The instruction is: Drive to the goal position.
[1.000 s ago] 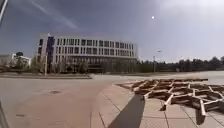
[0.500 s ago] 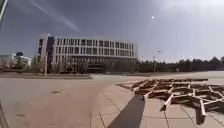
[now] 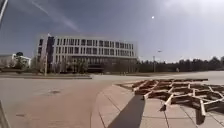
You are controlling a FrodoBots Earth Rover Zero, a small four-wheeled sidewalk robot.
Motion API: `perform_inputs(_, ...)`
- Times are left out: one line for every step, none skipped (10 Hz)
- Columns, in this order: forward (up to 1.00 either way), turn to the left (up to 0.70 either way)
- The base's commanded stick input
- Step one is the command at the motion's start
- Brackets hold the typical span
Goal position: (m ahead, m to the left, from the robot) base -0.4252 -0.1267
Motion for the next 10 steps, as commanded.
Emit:
perform_inputs(0.05, 0.0)
perform_inputs(0.05, 0.0)
perform_inputs(0.05, 0.0)
perform_inputs(0.05, 0.0)
perform_inputs(0.05, 0.0)
perform_inputs(0.05, 0.0)
perform_inputs(0.05, 0.0)
perform_inputs(0.05, 0.0)
perform_inputs(0.05, 0.0)
perform_inputs(0.05, 0.0)
